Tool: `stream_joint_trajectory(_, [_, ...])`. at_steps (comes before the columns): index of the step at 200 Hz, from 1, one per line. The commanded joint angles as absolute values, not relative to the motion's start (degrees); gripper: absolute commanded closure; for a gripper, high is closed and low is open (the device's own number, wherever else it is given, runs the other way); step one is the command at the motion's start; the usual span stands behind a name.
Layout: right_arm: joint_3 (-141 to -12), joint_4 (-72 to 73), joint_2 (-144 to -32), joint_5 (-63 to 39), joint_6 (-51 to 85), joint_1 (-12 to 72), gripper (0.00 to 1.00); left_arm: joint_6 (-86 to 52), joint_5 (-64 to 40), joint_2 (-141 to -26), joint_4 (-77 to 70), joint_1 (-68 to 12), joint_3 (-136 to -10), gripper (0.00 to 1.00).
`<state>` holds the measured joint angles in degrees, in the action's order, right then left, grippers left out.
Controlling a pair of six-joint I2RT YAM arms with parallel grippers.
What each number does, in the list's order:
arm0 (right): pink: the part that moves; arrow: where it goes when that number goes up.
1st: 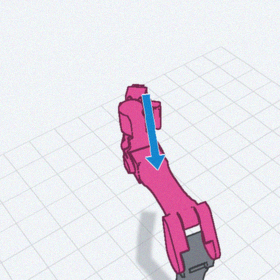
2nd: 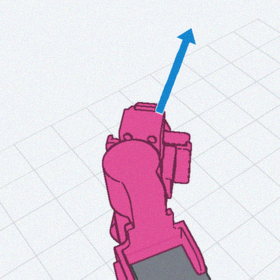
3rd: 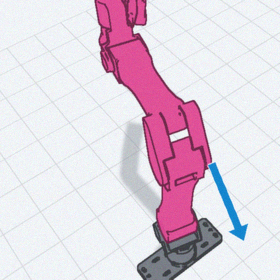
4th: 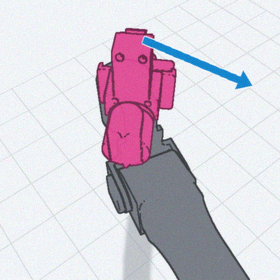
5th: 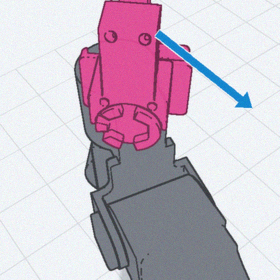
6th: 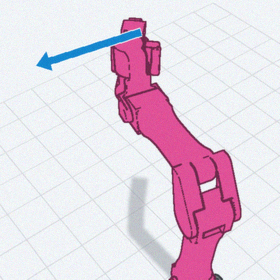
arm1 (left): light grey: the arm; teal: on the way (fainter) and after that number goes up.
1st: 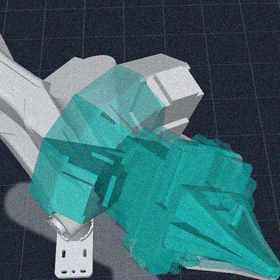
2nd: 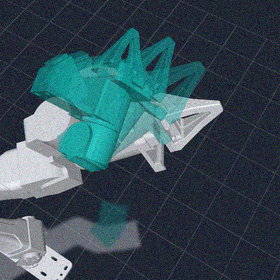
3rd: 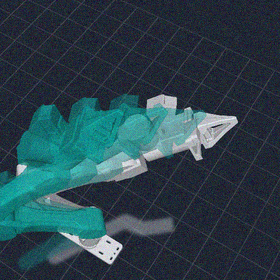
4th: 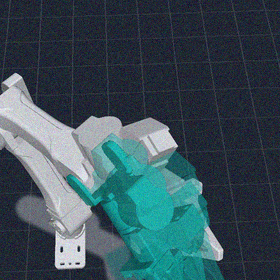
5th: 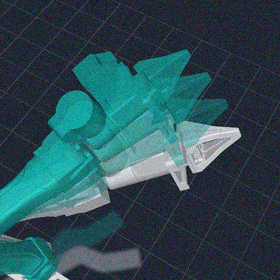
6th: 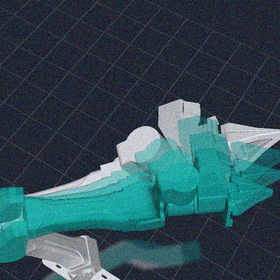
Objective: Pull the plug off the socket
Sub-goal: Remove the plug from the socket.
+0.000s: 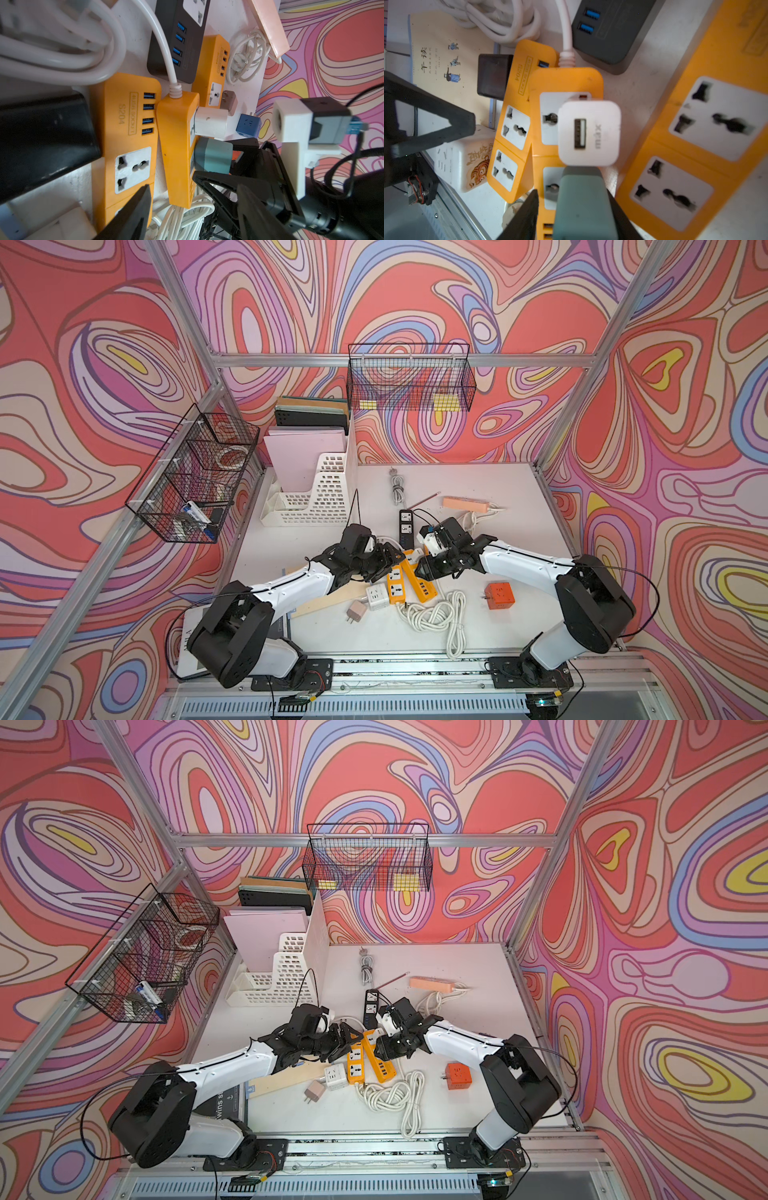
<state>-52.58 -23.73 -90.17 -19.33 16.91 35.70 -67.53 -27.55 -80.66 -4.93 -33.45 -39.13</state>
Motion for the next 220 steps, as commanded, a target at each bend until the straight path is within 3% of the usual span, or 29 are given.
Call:
stream_joint_trajectory(1, [-51.1, -21.9, -87.4, -18.8, 19.0, 35.8, 0.55, -67.3, -28.5, -80.9, -5.7, -33.7, -38.7, 0.3])
stream_joint_trajectory(55, [-45.6, -17.1, -82.7, -19.3, 24.7, 36.1, 0.78, -66.2, -28.5, -82.3, -4.5, -33.8, -41.4, 0.29])
stream_joint_trajectory(93, [-37.6, -7.8, -76.0, -19.4, 33.9, 36.0, 0.81, -65.8, -31.4, -83.9, -10.2, -34.1, -40.3, 0.26])
stream_joint_trajectory(153, [-30.0, 9.5, -75.1, -22.8, 47.1, 35.9, 0.81, -64.6, -33.7, -84.3, -20.8, -35.5, -35.8, 0.24])
stream_joint_trajectory(220, [-33.2, 7.6, -77.9, -24.4, 47.0, 35.9, 0.82, -64.3, -33.9, -89.6, -20.2, -36.6, -36.5, 0.29])
